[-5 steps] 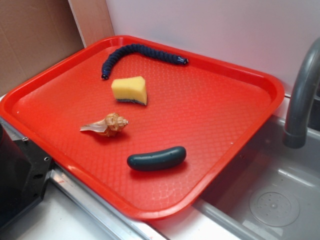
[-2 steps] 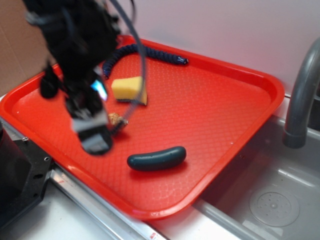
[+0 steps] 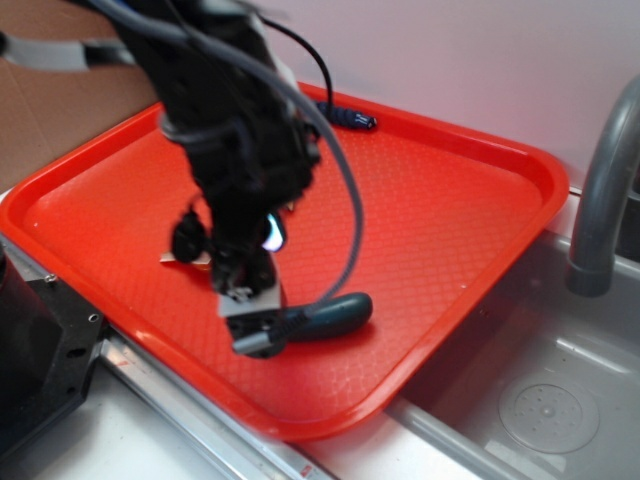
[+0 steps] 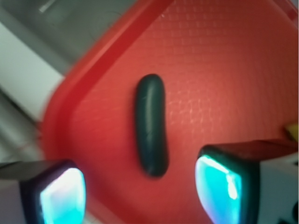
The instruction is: Grab the plastic pickle.
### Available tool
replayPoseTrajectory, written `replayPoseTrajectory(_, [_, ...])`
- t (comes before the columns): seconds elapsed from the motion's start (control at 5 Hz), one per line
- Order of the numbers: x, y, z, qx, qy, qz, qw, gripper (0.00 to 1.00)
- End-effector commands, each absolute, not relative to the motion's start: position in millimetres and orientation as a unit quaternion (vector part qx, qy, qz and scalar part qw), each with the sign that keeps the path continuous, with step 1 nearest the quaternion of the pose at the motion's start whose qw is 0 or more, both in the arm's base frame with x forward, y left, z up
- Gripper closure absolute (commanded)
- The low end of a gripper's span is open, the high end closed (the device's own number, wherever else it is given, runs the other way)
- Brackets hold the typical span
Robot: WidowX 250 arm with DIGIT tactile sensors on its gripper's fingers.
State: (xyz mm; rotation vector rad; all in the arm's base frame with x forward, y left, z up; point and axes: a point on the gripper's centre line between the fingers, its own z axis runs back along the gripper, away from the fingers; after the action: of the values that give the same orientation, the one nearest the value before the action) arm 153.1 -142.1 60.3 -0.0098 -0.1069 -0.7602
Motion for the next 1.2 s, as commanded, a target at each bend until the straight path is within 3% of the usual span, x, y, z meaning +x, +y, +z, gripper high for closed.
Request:
replayPoseTrajectory(0.0, [167.6, -156.9, 21.4, -0.016, -0.045, -0.419, 0.907, 0.0])
replayPoseTrajectory(0.2, [154.1, -155.3, 15.0, 0.006, -0.04, -0.4, 0.916, 1.0])
replayPoseTrajectory(0.4, [147.9, -148.1, 31.0, 0.01, -0.057, -0.382, 0.922, 1.0])
replayPoseTrajectory(0.8, [141.2, -106.5, 128.0, 0.024, -0.06, -0.275, 0.959, 1.0])
replayPoseTrajectory(1.0, [137.1, -68.2, 173.6, 0.019, -0.051, -0.163, 0.985, 1.0])
